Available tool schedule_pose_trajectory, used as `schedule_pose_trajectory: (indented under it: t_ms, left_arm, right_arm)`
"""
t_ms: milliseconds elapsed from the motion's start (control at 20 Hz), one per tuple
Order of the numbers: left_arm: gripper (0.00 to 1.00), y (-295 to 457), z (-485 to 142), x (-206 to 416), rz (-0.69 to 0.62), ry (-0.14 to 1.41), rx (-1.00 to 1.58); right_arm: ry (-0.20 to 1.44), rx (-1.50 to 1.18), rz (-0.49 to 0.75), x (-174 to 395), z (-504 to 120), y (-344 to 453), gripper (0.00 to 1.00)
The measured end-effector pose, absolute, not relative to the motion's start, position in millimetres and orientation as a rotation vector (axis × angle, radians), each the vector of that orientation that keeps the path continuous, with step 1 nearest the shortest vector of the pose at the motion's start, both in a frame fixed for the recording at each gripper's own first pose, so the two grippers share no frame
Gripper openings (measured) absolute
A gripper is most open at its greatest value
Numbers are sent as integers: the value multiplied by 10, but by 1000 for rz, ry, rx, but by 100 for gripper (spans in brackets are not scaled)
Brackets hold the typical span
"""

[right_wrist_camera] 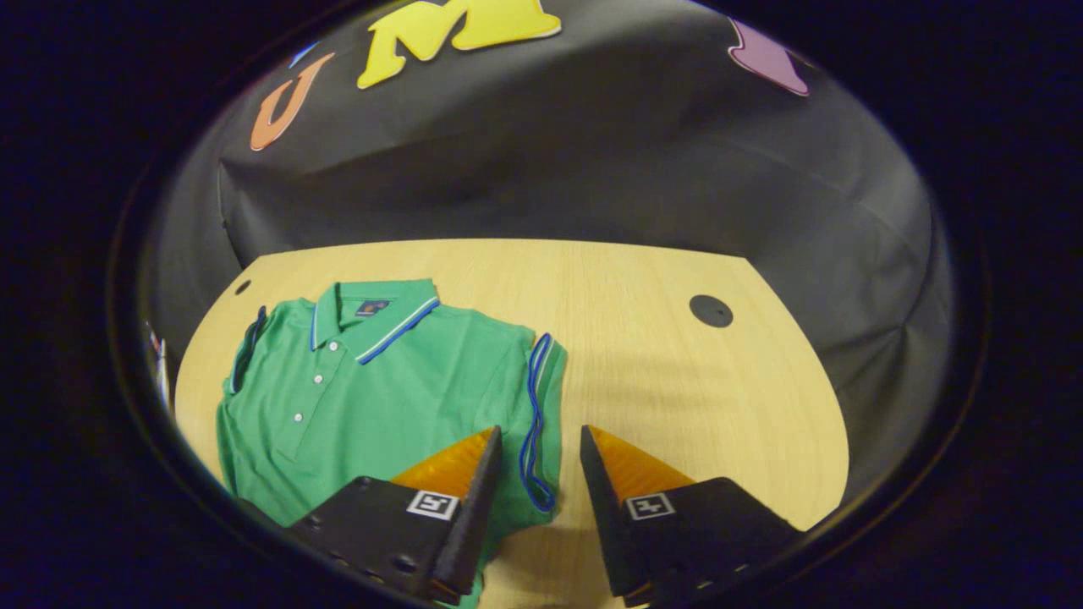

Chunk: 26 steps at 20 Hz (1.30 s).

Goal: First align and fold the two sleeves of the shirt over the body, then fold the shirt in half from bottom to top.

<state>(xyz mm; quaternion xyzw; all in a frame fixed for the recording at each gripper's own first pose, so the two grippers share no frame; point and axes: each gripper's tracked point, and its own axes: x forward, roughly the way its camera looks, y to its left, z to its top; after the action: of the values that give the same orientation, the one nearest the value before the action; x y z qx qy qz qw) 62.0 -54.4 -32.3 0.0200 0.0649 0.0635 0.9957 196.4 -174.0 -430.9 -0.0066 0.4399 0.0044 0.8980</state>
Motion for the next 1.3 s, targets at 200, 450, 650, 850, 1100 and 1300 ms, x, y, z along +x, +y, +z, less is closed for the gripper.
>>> schedule_pose_trajectory:
  t_ms: [200,450,650,850,1100,1300]
  left_arm:
    - [100,-560,-338,628,135,139,42]
    - [100,-577,-328,631,130,138,45]
    - [100,-565,-307,616,132,129,28]
    - [100,-458,-322,552,153,134,6]
    - [100,-257,-310,377,203,146,9]
    - [100,-156,-283,263,229,163,24]
  right_arm:
    - [953,2,3,1958,-4409,-1755,16]
    - [955,71,15,1969,-4288,-1743,0]
    - [889,129,29,2019,-3872,-1657,0]
    - [847,172,72,2096,-3502,-1251,0]
    - [872,196,123,2148,-3512,-497,0]
    - [903,214,119,2179,-3671,-57,0]
